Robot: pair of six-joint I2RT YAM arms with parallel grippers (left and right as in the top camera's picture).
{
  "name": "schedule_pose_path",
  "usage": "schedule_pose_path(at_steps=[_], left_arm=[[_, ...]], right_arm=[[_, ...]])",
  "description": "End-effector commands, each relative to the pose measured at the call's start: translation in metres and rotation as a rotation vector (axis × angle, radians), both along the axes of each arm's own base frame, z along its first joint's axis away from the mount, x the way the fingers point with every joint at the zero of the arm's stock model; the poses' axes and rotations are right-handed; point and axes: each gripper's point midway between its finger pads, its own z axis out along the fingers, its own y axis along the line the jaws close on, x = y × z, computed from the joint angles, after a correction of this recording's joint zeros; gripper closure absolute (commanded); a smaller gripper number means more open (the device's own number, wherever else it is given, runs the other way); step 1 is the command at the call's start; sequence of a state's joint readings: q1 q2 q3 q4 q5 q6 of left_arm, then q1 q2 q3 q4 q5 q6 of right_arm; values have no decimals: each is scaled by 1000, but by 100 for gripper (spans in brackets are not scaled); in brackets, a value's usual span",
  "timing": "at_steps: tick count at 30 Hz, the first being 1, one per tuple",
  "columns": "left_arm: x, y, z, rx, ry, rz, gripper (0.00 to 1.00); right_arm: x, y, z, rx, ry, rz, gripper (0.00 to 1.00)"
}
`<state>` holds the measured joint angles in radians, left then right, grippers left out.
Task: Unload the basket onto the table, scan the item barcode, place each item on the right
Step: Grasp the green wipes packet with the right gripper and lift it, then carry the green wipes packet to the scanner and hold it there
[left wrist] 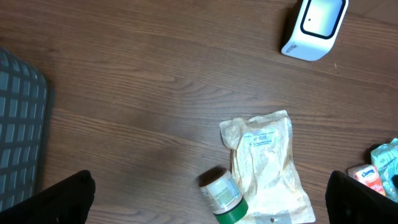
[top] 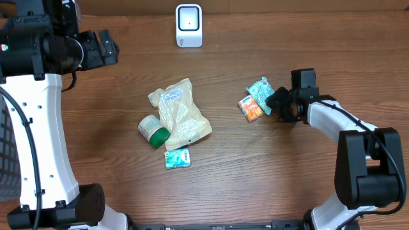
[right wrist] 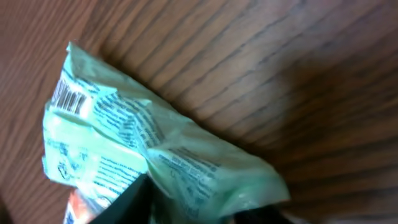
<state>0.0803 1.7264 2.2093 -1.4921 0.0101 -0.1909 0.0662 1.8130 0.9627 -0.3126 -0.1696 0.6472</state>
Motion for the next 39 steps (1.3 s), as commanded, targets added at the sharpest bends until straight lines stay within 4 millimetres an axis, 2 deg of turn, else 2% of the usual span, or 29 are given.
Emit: schedule_pose_path(at_steps=[1, 3, 4, 7, 14, 17, 22, 28, 31, 33, 39], left_arm=[[2, 1, 2, 3, -10, 13, 1], [2, 1, 2, 3, -10, 13, 1], [2, 1, 2, 3, -10, 13, 0], [2, 1, 2, 3, -10, 13, 0], [2, 1, 2, 3, -10, 13, 0], [2, 1, 2, 3, -10, 13, 0], [2, 1, 2, 3, -10, 13, 0], [2, 1, 2, 3, -10, 13, 0], [2, 1, 2, 3, -10, 13, 1], [2, 1, 2, 3, -10, 14, 0], [2, 1, 2, 3, -10, 13, 1]], right_arm=[[-5, 0, 0, -31, -9, 46, 93], [-6, 8, 2, 1, -14, 81, 96], [-6, 18, 7, 37, -32, 147, 96], [-2, 36, 32, 109, -98, 280, 96], [5, 66, 142, 157, -286, 543, 96], [0, 79, 176, 123, -319, 644, 96], [-12, 104, 195, 80, -356, 798, 96], [-8, 113, 189, -73, -360, 816, 96], [-8, 123, 196, -127, -392, 853, 96], [-6, 132, 209, -158, -427, 872, 96], [4, 154, 268, -253, -600, 935, 96]])
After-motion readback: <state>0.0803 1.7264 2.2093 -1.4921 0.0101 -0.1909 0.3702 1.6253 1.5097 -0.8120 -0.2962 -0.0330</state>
